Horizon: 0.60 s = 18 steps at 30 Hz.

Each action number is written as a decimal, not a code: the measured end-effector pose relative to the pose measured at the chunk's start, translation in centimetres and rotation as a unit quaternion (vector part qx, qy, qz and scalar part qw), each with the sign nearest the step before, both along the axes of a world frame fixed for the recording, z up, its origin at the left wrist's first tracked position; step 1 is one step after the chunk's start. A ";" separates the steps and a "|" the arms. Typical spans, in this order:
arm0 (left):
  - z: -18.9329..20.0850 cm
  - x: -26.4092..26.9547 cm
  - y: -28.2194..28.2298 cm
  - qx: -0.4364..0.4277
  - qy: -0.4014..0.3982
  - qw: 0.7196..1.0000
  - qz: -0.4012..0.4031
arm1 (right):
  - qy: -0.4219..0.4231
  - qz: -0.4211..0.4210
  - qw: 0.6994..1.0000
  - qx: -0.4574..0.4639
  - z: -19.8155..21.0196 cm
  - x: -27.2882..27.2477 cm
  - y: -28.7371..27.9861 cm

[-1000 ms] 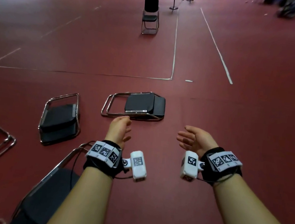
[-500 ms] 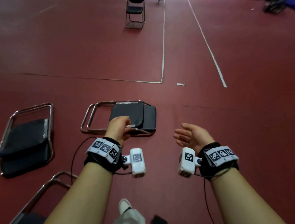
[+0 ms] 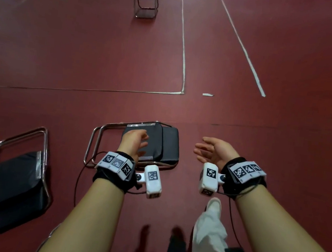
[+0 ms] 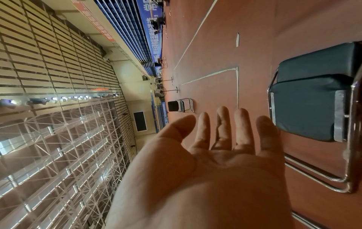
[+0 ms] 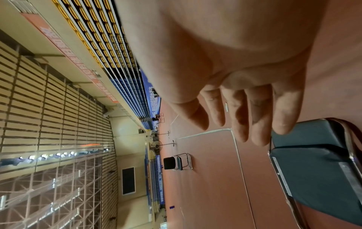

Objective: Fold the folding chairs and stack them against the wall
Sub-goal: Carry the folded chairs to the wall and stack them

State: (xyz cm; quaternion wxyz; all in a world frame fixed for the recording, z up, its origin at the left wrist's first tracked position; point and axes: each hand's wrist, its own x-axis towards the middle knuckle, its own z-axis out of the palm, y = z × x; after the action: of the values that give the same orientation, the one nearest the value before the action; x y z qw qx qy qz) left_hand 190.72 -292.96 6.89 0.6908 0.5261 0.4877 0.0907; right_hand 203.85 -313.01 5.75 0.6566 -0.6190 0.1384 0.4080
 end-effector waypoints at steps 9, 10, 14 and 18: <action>-6.0 15.3 6.6 -0.028 0.046 0.993 0.108 | 0.051 0.108 0.992 -0.036 -6.6 18.9 10.1; -6.9 16.9 7.2 -0.030 0.055 0.991 0.120 | 0.059 0.119 0.990 -0.047 -7.6 21.0 11.2; -11.2 21.2 8.7 -0.047 0.083 0.982 0.163 | 0.088 0.158 0.980 -0.087 -12.3 26.0 14.9; -17.5 23.4 9.7 -0.070 0.125 0.975 0.172 | 0.127 0.193 0.965 -0.125 -19.0 27.9 17.7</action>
State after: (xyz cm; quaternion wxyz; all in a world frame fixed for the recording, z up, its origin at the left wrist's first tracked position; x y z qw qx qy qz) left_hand 214.12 -283.24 -10.61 0.6336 0.3914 0.6587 0.1074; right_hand 231.79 -295.33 -13.24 0.4602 -0.6543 0.1481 0.5815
